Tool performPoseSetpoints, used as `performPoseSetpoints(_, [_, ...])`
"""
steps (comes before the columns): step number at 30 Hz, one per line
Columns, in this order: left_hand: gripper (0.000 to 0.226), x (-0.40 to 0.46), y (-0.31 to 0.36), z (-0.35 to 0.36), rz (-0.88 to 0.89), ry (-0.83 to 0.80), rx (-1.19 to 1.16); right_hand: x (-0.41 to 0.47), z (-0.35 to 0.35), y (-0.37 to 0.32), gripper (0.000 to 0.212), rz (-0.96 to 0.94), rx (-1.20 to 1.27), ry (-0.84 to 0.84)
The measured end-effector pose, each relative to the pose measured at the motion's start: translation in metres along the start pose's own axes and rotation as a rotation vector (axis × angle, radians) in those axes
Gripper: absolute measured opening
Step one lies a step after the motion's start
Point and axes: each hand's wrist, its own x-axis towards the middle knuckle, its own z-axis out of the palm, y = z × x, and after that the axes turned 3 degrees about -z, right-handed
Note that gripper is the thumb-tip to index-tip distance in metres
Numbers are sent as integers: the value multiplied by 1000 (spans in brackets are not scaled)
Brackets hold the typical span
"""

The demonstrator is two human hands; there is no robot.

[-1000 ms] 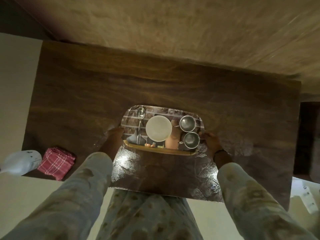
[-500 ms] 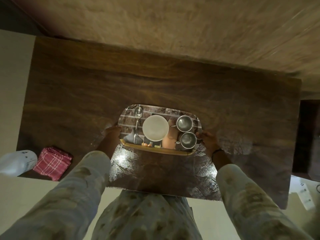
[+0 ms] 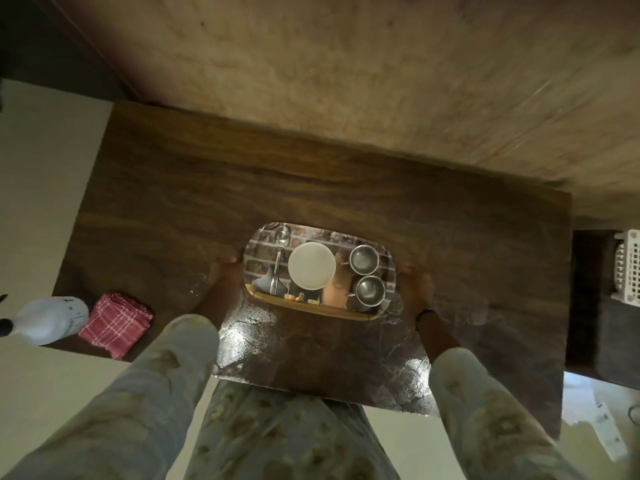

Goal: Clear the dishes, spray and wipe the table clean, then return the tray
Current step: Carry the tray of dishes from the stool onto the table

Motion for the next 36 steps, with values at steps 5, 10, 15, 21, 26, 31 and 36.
performPoseSetpoints(5, [51, -83, 39, -2, 176, -233, -151, -38, -10, -43, 16, -280, 39, -97])
performPoseSetpoints(10, [16, -118, 41, -36, 215, -169, -179, -78, 2, -78, 13, -514, 56, -160])
performPoseSetpoints(15, [25, -135, 14, -83, 103, -28, -194, -112, 40, -100, 41, -563, 137, -419])
performPoseSetpoints(21, [25, -157, -45, -159, 85, 81, -355, -178, 102, -128, 16, -566, -46, -583])
performPoseSetpoints(26, [25, -137, -94, -239, -38, 254, -365, -234, 172, -142, 21, -474, -160, -740])
performPoseSetpoints(31, [54, -113, -117, -317, -4, 421, -144, -276, 259, -147, 25, -378, -308, -803])
performPoseSetpoints(36, [88, -72, -120, -377, 176, 345, 119, -305, 334, -161, 32, -389, -442, -821])
